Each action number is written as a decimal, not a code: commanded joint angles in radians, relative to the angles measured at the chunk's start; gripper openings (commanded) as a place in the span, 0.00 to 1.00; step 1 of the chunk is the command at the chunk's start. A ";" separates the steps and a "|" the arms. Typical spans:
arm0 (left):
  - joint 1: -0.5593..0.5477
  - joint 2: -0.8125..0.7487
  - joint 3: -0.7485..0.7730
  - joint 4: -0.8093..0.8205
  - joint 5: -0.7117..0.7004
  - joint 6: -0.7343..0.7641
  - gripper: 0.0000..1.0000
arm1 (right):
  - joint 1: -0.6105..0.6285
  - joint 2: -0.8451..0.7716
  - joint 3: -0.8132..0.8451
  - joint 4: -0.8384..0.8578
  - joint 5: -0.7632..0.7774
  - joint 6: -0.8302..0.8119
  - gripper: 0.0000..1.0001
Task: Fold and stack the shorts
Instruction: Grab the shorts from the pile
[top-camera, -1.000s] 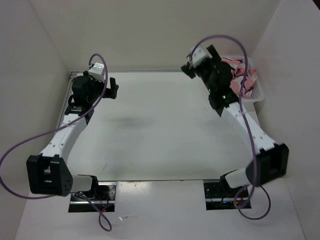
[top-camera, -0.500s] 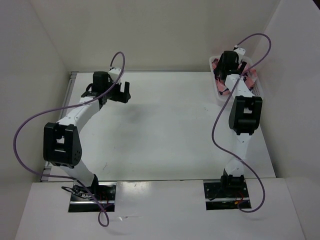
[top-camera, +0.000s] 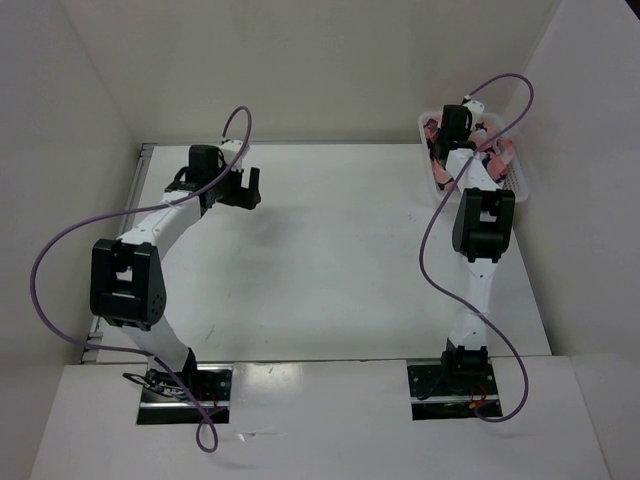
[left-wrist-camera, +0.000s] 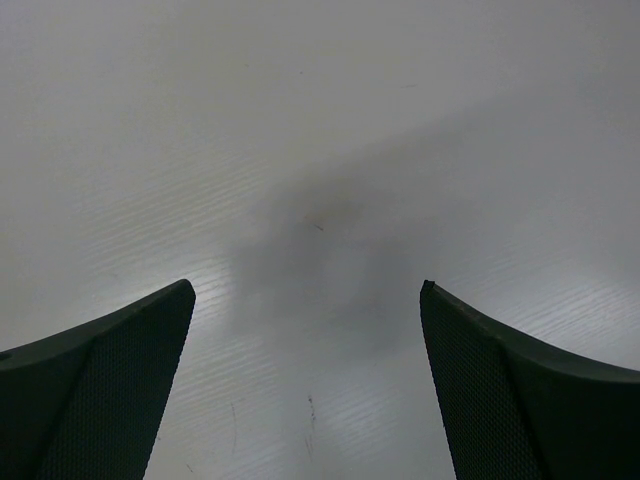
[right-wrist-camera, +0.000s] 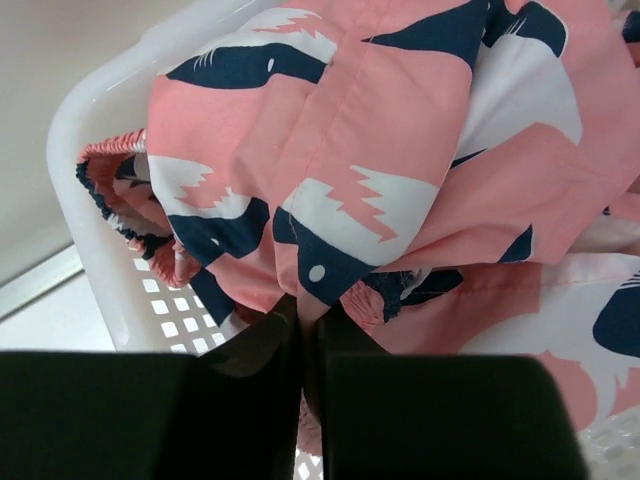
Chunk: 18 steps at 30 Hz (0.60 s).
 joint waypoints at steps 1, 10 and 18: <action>0.001 -0.019 0.014 0.016 0.019 0.004 1.00 | -0.004 -0.057 0.039 -0.009 -0.005 0.003 0.08; 0.001 -0.142 -0.093 0.082 0.049 0.004 1.00 | 0.063 -0.336 -0.126 0.058 0.128 -0.068 0.00; 0.001 -0.309 -0.183 0.111 0.040 0.004 1.00 | 0.131 -0.575 -0.137 0.052 0.240 -0.073 0.00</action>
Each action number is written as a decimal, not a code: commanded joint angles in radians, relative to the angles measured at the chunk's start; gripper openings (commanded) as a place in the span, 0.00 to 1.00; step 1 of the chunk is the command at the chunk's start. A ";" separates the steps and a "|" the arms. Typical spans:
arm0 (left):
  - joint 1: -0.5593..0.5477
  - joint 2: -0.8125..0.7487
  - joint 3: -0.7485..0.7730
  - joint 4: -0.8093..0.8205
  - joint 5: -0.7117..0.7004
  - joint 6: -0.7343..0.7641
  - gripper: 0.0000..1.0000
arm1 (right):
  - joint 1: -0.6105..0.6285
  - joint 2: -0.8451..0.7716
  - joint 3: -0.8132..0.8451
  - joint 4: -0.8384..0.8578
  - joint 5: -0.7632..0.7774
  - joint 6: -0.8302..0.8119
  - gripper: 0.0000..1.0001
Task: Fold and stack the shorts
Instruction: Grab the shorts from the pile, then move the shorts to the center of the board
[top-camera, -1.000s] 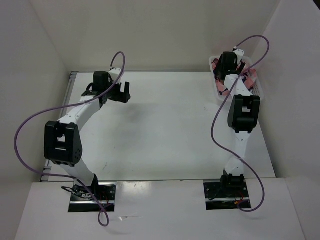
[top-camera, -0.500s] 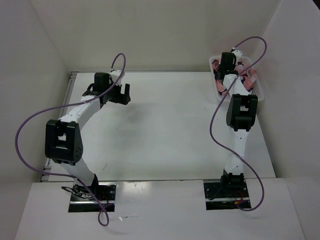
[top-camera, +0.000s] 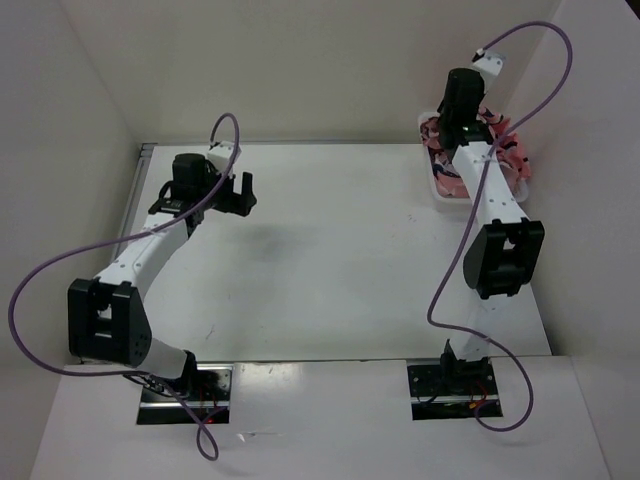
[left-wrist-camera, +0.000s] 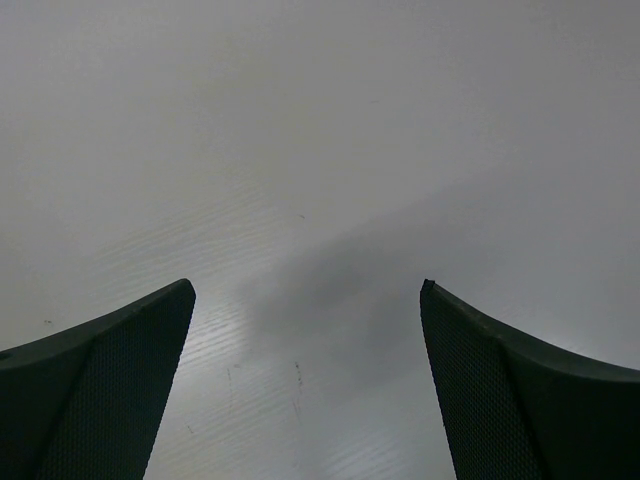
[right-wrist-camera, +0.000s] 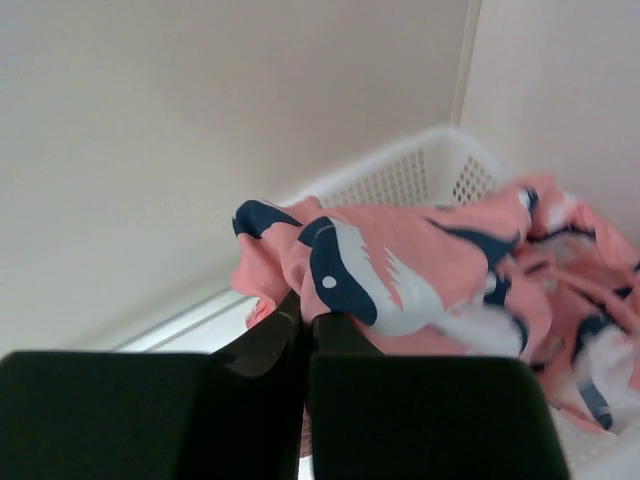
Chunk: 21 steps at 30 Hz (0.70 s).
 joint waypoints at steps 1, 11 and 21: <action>0.001 -0.102 -0.039 0.065 0.017 0.004 1.00 | 0.035 -0.155 0.008 0.087 0.111 -0.036 0.00; 0.001 -0.257 -0.108 0.128 -0.082 0.004 1.00 | 0.055 -0.269 0.280 0.060 -0.546 -0.228 0.00; 0.092 -0.338 -0.128 0.163 -0.208 0.004 1.00 | 0.286 -0.142 0.499 -0.045 -1.015 -0.159 0.10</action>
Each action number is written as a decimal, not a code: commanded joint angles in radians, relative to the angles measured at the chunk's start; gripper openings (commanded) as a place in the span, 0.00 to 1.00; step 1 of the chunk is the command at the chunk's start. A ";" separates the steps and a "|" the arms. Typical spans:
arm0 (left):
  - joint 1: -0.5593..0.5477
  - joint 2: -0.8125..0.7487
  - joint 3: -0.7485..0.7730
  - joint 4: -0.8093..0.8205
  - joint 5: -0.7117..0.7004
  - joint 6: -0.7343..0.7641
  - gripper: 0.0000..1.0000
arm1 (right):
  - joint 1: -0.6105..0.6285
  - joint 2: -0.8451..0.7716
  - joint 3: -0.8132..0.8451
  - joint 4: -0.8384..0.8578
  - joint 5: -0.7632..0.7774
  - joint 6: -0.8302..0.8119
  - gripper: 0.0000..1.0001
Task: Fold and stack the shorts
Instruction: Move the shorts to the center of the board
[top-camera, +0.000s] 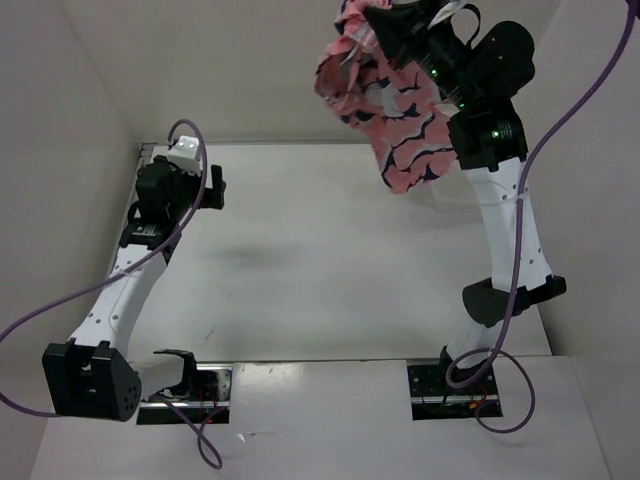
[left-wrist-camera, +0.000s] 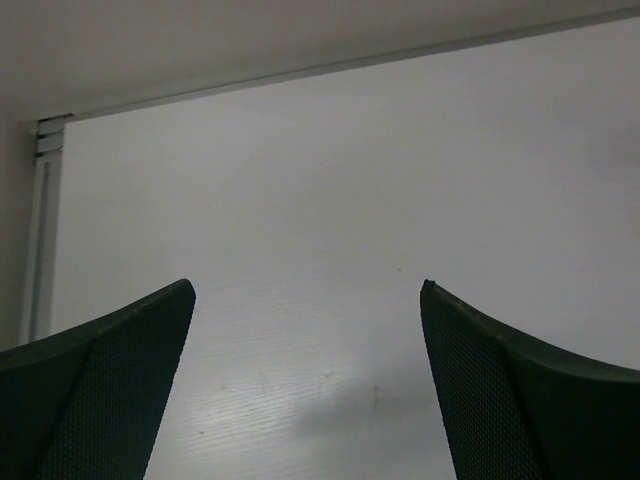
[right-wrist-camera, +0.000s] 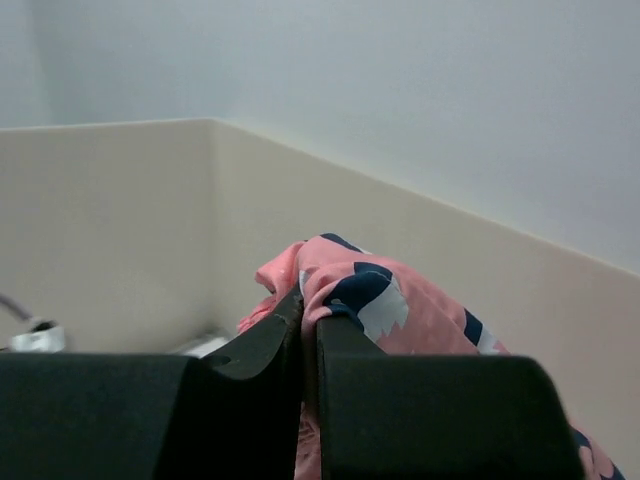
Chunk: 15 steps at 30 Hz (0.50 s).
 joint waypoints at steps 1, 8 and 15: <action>0.050 -0.047 -0.006 0.057 -0.058 0.003 1.00 | 0.013 0.088 0.009 -0.016 -0.140 0.110 0.10; 0.152 -0.089 -0.037 0.037 -0.058 0.003 1.00 | 0.033 0.182 -0.135 -0.005 0.102 0.233 0.47; 0.176 -0.049 -0.028 0.014 0.090 0.003 1.00 | 0.033 0.185 -0.382 -0.074 0.449 0.126 0.96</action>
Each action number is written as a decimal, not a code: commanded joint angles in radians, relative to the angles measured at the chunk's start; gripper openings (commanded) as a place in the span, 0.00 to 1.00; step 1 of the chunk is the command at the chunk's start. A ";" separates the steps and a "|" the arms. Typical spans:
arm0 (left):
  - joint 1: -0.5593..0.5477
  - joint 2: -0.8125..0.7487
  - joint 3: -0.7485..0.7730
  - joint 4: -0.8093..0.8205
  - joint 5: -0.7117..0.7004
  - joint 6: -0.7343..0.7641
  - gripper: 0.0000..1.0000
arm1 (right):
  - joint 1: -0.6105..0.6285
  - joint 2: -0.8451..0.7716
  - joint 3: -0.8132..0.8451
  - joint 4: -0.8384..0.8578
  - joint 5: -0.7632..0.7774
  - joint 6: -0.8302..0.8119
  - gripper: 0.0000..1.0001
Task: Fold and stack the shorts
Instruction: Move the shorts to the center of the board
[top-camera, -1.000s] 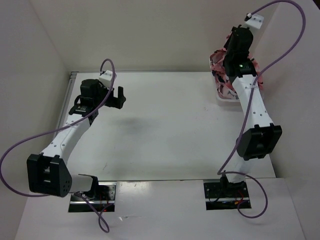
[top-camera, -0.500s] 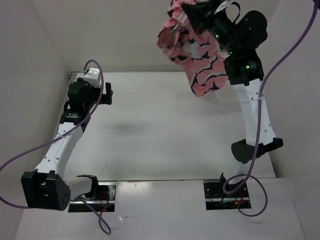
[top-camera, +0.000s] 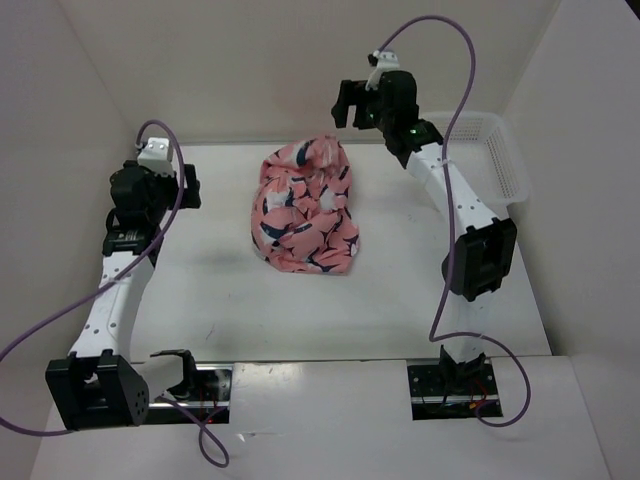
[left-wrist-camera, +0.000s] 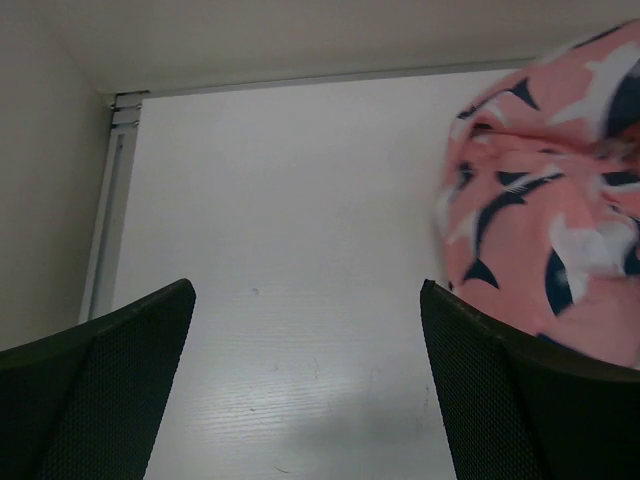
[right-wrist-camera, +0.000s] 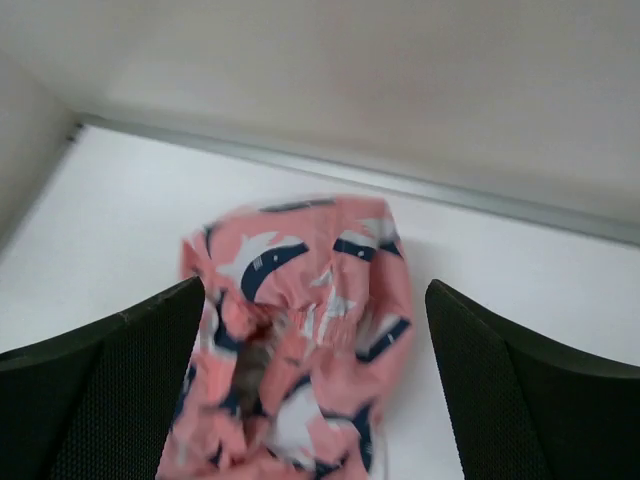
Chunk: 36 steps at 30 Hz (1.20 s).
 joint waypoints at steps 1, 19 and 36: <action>0.004 0.027 0.010 -0.001 0.150 0.003 1.00 | 0.002 -0.044 -0.067 0.001 0.183 -0.073 0.96; -0.106 -0.010 -0.195 -0.162 0.404 0.003 1.00 | 0.245 0.189 -0.173 -0.033 -0.137 -0.271 0.96; -0.106 -0.004 -0.262 -0.140 0.474 0.003 1.00 | 0.194 0.258 -0.257 -0.047 -0.396 -0.164 0.99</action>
